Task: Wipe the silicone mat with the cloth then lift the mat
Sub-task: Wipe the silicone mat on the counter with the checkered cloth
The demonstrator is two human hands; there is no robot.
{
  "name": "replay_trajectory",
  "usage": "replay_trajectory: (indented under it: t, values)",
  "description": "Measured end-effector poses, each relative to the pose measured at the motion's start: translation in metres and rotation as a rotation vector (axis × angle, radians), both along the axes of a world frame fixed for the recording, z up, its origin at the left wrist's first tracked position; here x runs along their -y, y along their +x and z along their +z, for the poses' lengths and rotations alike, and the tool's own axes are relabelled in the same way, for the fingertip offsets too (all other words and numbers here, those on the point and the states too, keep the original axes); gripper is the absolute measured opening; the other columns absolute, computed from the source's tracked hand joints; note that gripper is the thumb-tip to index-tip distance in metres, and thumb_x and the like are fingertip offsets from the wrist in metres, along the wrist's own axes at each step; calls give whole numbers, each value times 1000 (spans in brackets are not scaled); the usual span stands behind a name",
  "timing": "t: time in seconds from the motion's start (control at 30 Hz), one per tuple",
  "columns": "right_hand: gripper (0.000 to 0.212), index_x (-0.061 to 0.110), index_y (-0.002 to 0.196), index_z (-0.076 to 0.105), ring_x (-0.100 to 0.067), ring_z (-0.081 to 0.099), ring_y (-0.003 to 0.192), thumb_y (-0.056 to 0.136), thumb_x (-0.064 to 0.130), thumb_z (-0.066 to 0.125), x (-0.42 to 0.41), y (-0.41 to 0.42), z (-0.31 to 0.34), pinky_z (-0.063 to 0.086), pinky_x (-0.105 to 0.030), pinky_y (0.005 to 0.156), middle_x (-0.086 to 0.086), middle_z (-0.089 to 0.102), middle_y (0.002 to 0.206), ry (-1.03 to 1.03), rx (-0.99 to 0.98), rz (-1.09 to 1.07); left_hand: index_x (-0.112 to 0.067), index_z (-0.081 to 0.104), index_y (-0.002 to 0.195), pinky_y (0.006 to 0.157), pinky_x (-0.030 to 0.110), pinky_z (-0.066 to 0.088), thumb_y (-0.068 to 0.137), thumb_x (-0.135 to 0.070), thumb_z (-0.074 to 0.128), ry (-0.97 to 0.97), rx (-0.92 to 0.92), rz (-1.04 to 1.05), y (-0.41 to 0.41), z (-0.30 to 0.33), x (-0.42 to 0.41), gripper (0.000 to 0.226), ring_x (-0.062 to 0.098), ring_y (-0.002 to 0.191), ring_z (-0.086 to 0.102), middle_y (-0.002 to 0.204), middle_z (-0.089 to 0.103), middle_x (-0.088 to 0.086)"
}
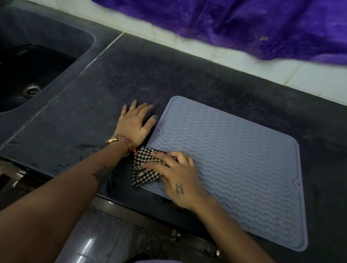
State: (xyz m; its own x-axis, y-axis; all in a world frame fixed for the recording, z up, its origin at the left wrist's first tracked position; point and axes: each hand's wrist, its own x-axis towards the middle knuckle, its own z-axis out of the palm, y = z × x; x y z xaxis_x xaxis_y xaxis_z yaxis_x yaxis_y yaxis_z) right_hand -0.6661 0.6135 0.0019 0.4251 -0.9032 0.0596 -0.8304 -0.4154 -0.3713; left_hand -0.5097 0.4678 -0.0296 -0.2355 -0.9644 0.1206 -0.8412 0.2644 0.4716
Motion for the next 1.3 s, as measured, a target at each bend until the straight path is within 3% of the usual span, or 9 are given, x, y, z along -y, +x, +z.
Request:
replay_trajectory:
  t: [0.13, 0.33, 0.5, 0.7, 0.83, 0.97, 1.13, 1.3]
  values:
    - [43, 39, 123, 56, -15, 41, 108, 90, 11, 53, 25, -12, 16, 25, -31, 84, 16, 52, 134, 93, 165, -38, -22, 39, 140, 117, 44, 1, 87, -52, 19, 6, -62, 7, 0, 2, -1, 64, 25, 144, 13, 149, 36, 5]
    - [45, 42, 128, 47, -17, 35, 119, 93, 14, 46, 44, -12, 8, 22, -34, 88, 16, 40, 145, 50, -59, -147, -22, 39, 140, 117, 44, 1, 87, -53, 21, 15, -73, 2, 0, 3, -3, 64, 25, 144, 12, 148, 37, 5]
    - [43, 42, 125, 50, -15, 38, 111, 92, 14, 49, 51, -15, 15, 22, -31, 82, 16, 48, 138, 115, 26, -123, -22, 35, 142, 117, 44, 0, 84, -53, 25, 33, -15, -19, 0, 4, -1, 66, 25, 144, 10, 150, 33, 5]
    - [53, 42, 131, 45, -19, 36, 117, 89, 9, 45, 30, 3, 2, 20, -32, 84, 15, 44, 141, -21, -45, -207, -22, 35, 142, 118, 44, -1, 84, -54, 24, 30, -17, -23, 1, 3, -1, 66, 24, 145, 10, 150, 33, 4]
    - [49, 41, 124, 52, -18, 39, 108, 87, 8, 50, 26, 0, 12, 21, -32, 79, 12, 50, 137, 54, 24, -107, -22, 35, 142, 118, 44, -1, 84, -55, 26, 35, -13, -29, 1, 2, -1, 67, 24, 145, 9, 151, 33, 5]
    - [58, 40, 128, 50, -21, 39, 114, 83, 4, 48, -3, 9, 1, 25, -36, 87, 11, 45, 141, -4, -4, -107, -22, 34, 142, 118, 44, 0, 79, -60, 33, 28, 30, -28, 1, 2, 1, 73, 25, 144, 10, 151, 32, 3]
    - [56, 40, 124, 53, -22, 43, 107, 81, 3, 52, -8, 10, 7, 25, -34, 80, 10, 51, 136, 6, 44, -59, -22, 32, 143, 118, 45, 0, 78, -57, 39, 13, 52, -41, 1, 1, 1, 74, 25, 144, 10, 151, 31, 3]
    - [60, 40, 127, 50, -21, 39, 115, 81, 2, 48, -20, 14, 3, 26, -35, 89, 13, 45, 141, 2, 20, -81, -22, 32, 143, 118, 44, 0, 75, -58, 38, 6, 53, -31, 2, 0, 2, 76, 25, 144, 10, 151, 32, 3]
